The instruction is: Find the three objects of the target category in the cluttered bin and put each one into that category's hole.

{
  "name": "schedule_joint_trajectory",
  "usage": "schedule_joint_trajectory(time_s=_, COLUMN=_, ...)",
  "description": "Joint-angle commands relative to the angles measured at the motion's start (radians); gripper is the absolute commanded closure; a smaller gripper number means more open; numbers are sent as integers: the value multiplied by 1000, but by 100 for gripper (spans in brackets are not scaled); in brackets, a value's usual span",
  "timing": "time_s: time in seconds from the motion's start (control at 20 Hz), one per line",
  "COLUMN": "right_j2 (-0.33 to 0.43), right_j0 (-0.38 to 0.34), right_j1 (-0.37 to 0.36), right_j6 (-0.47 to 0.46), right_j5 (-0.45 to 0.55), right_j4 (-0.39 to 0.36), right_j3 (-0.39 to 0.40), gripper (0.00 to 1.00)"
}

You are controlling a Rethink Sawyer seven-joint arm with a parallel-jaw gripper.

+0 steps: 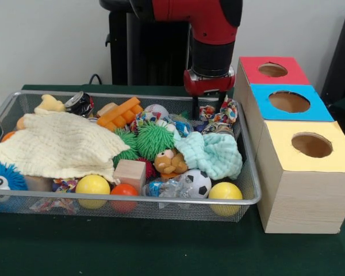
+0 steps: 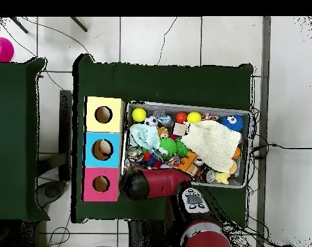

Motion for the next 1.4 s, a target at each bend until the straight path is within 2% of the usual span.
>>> schedule_joint_trajectory(time_s=0.05, right_j2=87, right_j0=26, right_j1=-8, right_j6=201, right_j5=-60, right_j4=63, right_j3=-8, gripper=0)
schedule_joint_trajectory(time_s=0.1, right_j2=87, right_j0=27, right_j1=-7, right_j6=202, right_j5=-62, right_j4=65, right_j3=-8, gripper=0)
schedule_joint_trajectory(time_s=0.15, right_j2=84, right_j0=30, right_j1=-6, right_j6=205, right_j5=-57, right_j4=70, right_j3=-5, gripper=100)
schedule_joint_trajectory(time_s=0.45, right_j2=69, right_j0=45, right_j1=-7, right_j6=218, right_j5=-91, right_j4=74, right_j3=-6, gripper=100)
schedule_joint_trajectory(time_s=0.8, right_j2=70, right_j0=38, right_j1=-51, right_j6=196, right_j5=-34, right_j4=87, right_j3=-6, gripper=100)
schedule_joint_trajectory(time_s=0.9, right_j2=69, right_j0=43, right_j1=-92, right_j6=191, right_j5=1, right_j4=96, right_j3=3, gripper=100)
schedule_joint_trajectory(time_s=1.15, right_j2=63, right_j0=60, right_j1=-274, right_j6=159, right_j5=187, right_j4=143, right_j3=33, gripper=100)
schedule_joint_trajectory(time_s=1.4, right_j2=44, right_j0=81, right_j1=-385, right_j6=134, right_j5=354, right_j4=181, right_j3=18, gripper=100)
